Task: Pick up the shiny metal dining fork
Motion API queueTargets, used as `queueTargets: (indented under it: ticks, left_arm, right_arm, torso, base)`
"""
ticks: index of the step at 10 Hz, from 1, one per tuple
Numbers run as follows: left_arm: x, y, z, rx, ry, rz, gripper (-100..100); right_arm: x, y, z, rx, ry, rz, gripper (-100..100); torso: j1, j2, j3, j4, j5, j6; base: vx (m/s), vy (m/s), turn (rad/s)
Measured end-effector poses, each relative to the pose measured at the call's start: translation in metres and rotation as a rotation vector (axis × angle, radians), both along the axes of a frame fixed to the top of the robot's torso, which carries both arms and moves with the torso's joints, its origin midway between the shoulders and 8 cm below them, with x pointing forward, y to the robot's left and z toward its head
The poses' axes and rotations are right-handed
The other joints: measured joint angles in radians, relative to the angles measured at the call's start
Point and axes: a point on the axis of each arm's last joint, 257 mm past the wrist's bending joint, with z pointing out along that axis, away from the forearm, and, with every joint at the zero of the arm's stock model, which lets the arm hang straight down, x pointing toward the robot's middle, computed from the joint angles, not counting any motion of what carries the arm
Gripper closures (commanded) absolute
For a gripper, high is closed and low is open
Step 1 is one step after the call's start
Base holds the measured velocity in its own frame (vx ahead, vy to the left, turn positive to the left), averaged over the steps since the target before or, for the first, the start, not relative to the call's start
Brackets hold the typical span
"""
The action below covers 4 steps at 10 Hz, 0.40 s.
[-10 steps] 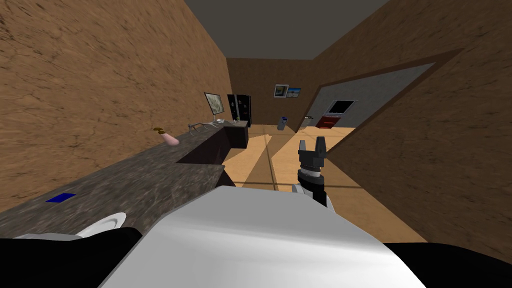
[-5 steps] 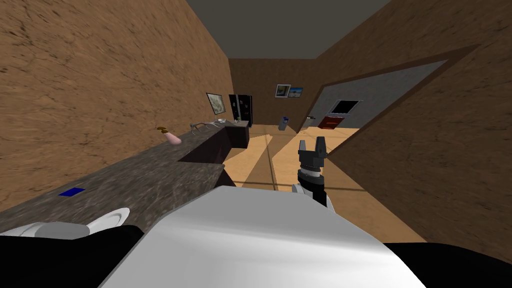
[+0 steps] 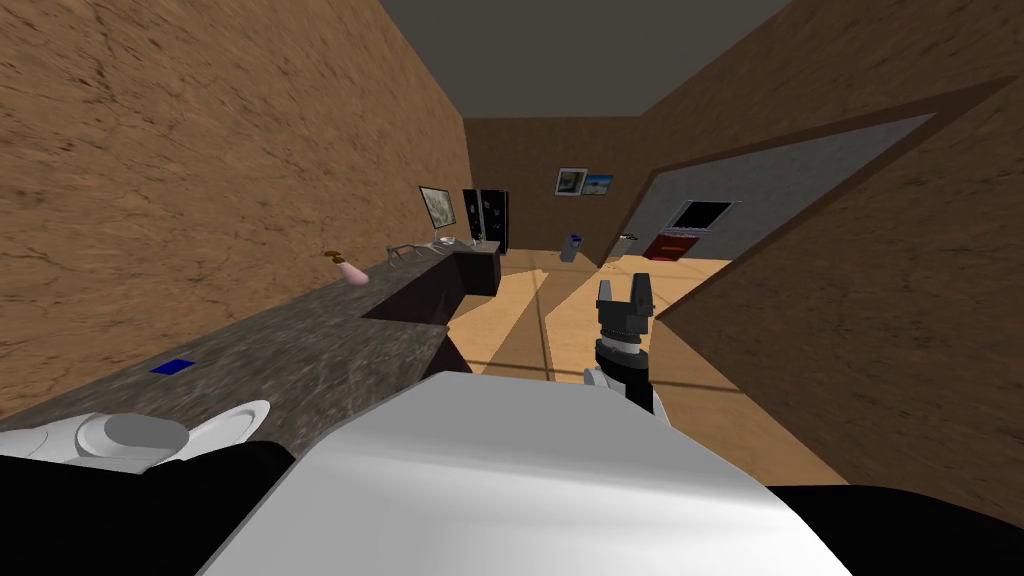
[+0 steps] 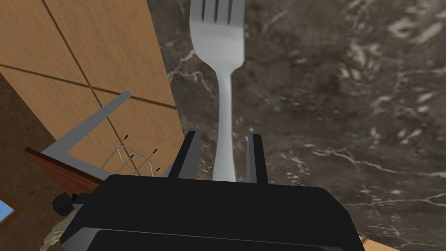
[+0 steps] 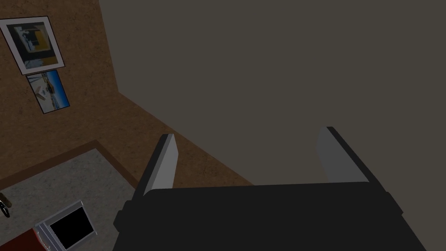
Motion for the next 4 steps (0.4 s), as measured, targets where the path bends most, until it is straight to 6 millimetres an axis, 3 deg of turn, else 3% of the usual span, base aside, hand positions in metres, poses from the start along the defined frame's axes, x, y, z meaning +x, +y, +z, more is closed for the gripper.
queueTargets:
  ticks: [3,4]
  left_arm:
    - [0.006,0.009,0.000,-0.004,0.001,-0.007,100]
    - [0.007,0.010,0.000,-0.005,0.002,-0.007,0]
  right_arm:
    - [0.000,0.000,0.000,0.000,0.000,0.000,0]
    - [0.000,0.000,0.000,0.000,0.000,0.000,0]
  torso:
    - [0.001,0.001,0.000,0.000,0.001,0.000]
    - [0.001,0.001,0.000,0.000,0.001,0.000]
  base:
    - [-0.003,-0.016,0.025]
    - [0.000,0.000,0.000]
